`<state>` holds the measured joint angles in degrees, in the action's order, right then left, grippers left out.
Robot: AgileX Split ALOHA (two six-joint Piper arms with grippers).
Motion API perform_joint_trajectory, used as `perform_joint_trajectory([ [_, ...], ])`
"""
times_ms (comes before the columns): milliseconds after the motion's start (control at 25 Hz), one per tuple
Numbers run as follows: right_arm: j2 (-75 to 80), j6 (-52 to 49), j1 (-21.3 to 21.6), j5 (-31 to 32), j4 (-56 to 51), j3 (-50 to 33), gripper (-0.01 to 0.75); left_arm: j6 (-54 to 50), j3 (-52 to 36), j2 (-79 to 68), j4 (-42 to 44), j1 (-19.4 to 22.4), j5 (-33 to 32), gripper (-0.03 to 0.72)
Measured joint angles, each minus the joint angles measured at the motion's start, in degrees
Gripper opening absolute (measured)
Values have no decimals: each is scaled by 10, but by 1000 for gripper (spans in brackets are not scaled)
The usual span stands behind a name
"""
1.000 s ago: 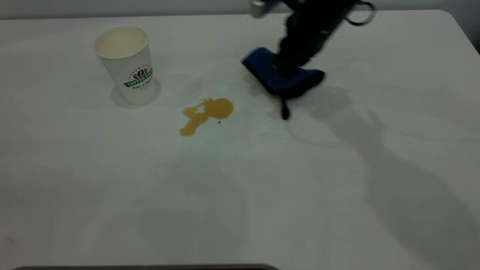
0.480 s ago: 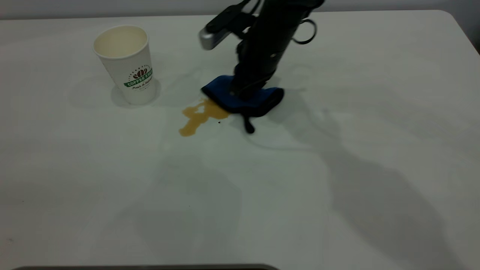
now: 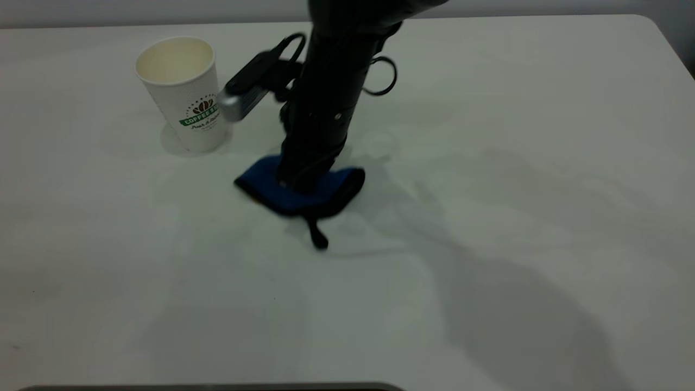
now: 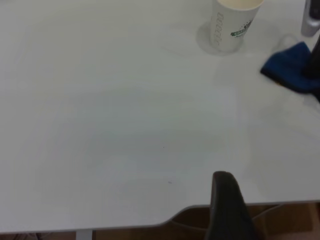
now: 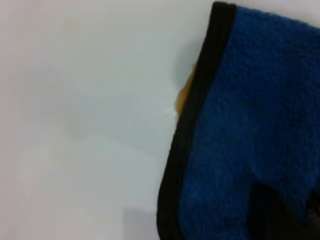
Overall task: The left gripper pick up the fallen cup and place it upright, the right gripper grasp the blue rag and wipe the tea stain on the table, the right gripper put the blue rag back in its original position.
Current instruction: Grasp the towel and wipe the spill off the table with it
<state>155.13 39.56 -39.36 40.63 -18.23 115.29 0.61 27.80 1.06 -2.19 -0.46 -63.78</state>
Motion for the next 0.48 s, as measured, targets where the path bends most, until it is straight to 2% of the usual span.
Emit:
perform_joint_trajectory([
  [120, 0, -2, -7, 48, 8, 2, 36, 0, 0, 0, 0, 0, 0, 481],
  [200, 0, -15, -5, 54, 29, 3, 36, 0, 0, 0, 0, 0, 0, 481],
  [320, -1, -73, 10, 39, 98, 3, 36, 0, 0, 0, 0, 0, 0, 481],
  [480, -3, -208, 50, -26, 216, 4, 36, 0, 0, 0, 0, 0, 0, 481],
])
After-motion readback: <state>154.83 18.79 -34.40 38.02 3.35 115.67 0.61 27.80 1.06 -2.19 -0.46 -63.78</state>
